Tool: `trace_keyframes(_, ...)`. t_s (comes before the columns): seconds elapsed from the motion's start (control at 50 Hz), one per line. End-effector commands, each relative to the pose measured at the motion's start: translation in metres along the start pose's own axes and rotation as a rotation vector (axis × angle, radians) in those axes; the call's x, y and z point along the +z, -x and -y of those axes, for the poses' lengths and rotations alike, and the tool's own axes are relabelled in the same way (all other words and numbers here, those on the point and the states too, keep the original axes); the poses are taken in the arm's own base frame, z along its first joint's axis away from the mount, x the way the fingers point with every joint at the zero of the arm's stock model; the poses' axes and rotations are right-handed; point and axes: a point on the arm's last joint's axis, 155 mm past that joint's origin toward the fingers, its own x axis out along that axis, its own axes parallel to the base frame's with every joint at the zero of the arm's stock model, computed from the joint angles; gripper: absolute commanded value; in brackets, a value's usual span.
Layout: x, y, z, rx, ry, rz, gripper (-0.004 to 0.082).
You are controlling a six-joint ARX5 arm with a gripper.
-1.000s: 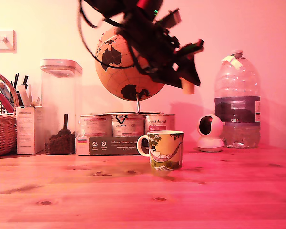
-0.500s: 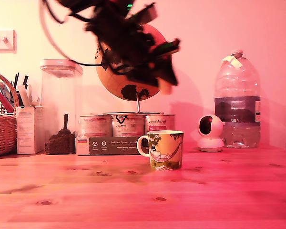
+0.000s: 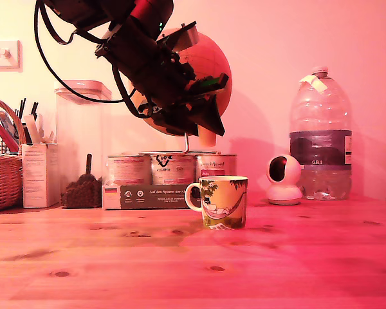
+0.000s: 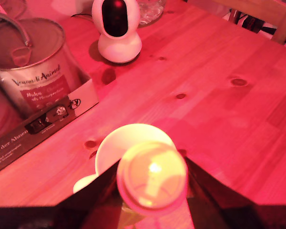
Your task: Pick up the coffee capsules from the table one by one and drop them inside the nearest coffee cup
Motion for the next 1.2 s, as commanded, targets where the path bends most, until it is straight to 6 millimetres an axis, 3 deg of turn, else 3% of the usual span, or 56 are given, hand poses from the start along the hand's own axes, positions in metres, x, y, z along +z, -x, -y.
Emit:
trace_keyframes(0.0, 0.0, 0.002, 0.001, 0.0, -0.004, 0.006, 0.0269)
trace_keyframes(0.38, -0.002, 0.002, 0.004, -0.005, -0.003, -0.012, 0.0269)
trace_keyframes(0.8, 0.009, 0.004, 0.007, -0.017, 0.005, -0.043, 0.0269)
trace_keyframes(1.18, 0.008, -0.026, 0.003, -0.021, 0.022, -0.164, 0.0269)
